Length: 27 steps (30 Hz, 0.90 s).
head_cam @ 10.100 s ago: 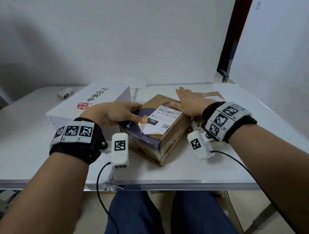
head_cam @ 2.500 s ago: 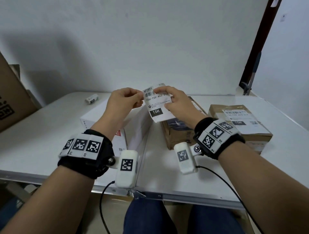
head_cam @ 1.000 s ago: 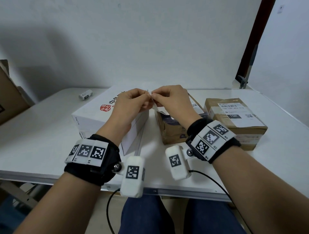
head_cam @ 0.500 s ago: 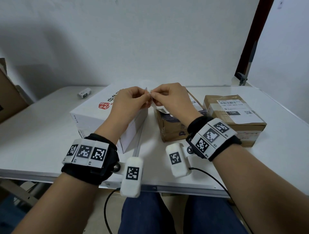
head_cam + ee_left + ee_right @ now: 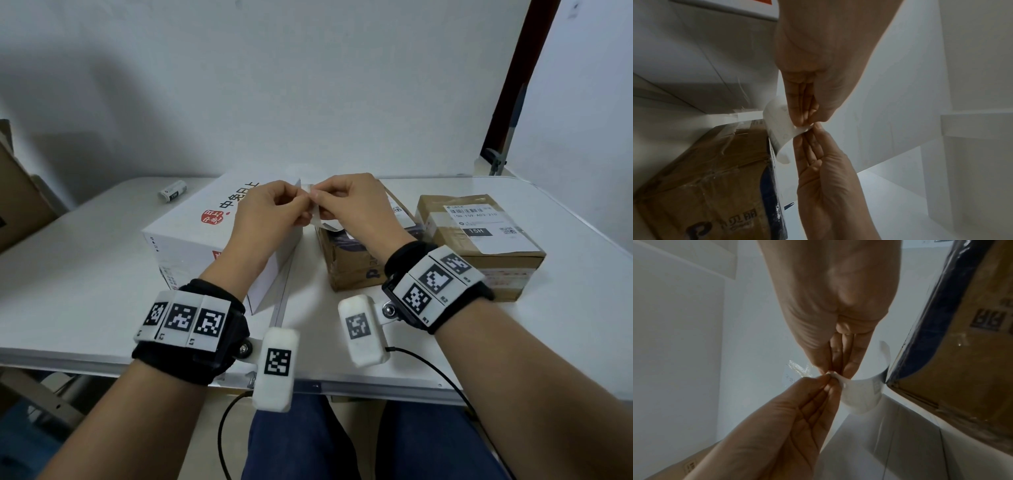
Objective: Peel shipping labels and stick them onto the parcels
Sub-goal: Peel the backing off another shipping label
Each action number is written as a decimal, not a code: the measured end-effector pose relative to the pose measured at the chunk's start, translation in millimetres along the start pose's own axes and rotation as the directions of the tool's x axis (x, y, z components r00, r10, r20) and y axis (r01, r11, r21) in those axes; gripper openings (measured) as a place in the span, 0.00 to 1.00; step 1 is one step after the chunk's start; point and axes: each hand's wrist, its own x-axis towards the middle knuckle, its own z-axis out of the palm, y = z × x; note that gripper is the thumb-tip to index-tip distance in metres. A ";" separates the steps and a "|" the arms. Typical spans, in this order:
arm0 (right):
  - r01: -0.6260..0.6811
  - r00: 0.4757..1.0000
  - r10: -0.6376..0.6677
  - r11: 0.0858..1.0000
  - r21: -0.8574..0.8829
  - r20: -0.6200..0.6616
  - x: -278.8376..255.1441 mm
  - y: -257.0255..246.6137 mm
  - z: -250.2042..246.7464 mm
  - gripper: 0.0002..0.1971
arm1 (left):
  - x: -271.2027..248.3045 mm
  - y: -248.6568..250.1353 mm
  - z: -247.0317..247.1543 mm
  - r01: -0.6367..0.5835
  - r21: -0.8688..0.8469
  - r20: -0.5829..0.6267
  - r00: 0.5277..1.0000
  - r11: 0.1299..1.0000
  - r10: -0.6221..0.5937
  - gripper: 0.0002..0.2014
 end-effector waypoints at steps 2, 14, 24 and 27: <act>0.010 1.000 -0.010 1.000 -0.023 -0.001 -1.1 0.6 -0.4 0.06 | -1.1 1.0 -0.7 0.030 -0.059 0.013 1.000 0.998 -0.029 0.05; 0.061 0.998 -0.059 0.994 -0.088 0.020 -3.4 -3.1 0.7 0.04 | -1.5 -0.6 -2.9 0.058 -0.092 0.021 0.998 0.994 -0.056 0.04; 0.104 0.995 -0.102 0.976 -0.189 0.019 -4.0 -1.1 2.7 0.05 | -2.9 2.3 0.3 -0.035 0.075 -0.057 0.998 0.997 0.039 0.04; 0.116 0.993 -0.114 0.973 -0.201 0.020 -4.2 -2.1 3.5 0.04 | -3.3 4.1 1.7 -0.044 0.128 -0.074 0.996 0.991 0.054 0.05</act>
